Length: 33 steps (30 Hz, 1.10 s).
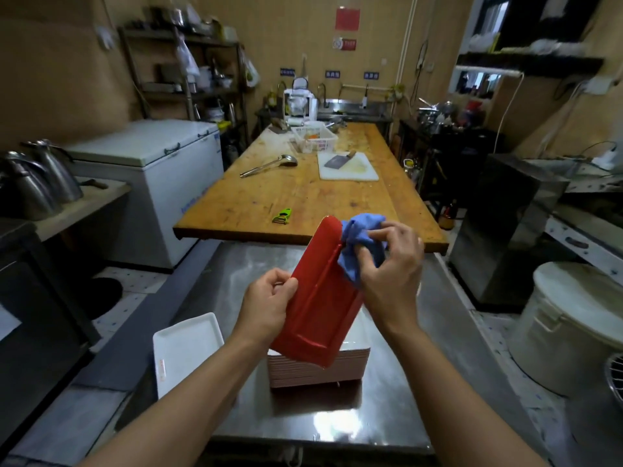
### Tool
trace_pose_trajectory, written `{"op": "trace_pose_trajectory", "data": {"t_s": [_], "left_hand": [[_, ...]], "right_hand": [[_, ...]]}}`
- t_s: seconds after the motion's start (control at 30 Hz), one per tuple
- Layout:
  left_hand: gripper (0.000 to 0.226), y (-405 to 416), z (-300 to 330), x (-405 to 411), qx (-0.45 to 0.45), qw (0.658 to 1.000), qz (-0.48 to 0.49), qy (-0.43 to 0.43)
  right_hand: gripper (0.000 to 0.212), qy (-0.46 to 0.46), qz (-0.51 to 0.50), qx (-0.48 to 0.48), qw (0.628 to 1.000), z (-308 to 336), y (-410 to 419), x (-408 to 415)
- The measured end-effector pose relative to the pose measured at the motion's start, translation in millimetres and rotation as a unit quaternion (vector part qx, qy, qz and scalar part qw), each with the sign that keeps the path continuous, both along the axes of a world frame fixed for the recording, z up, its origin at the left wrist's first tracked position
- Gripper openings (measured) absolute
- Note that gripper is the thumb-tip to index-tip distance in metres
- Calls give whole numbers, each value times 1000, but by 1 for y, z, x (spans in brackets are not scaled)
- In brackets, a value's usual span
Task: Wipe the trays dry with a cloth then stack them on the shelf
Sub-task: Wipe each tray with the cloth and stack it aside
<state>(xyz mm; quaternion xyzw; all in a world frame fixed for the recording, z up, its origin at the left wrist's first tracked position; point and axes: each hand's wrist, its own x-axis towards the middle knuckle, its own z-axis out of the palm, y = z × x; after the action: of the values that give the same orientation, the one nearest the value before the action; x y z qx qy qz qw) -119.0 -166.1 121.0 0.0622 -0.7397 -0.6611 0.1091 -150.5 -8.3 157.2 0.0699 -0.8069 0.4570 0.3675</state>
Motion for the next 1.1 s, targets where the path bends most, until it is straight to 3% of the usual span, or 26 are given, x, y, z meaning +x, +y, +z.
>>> {"op": "trace_pose_trajectory", "data": {"t_s": [0.13, 0.33, 0.5, 0.7, 1.1], "left_hand": [[14, -2, 12, 15, 36, 999, -11, 2], [20, -5, 19, 25, 57, 998, 32, 15], [18, -8, 20, 32, 103, 994, 43, 19], [18, -7, 25, 42, 145, 988, 45, 23], [21, -10, 42, 16, 273, 955, 114, 26]], "right_hand": [[28, 30, 114, 46, 992, 15, -29, 3], [22, 21, 99, 161, 982, 17, -54, -1], [27, 15, 96, 124, 987, 13, -45, -2], [15, 16, 101, 65, 993, 3, -29, -8], [25, -142, 102, -40, 984, 8, -41, 9]]}}
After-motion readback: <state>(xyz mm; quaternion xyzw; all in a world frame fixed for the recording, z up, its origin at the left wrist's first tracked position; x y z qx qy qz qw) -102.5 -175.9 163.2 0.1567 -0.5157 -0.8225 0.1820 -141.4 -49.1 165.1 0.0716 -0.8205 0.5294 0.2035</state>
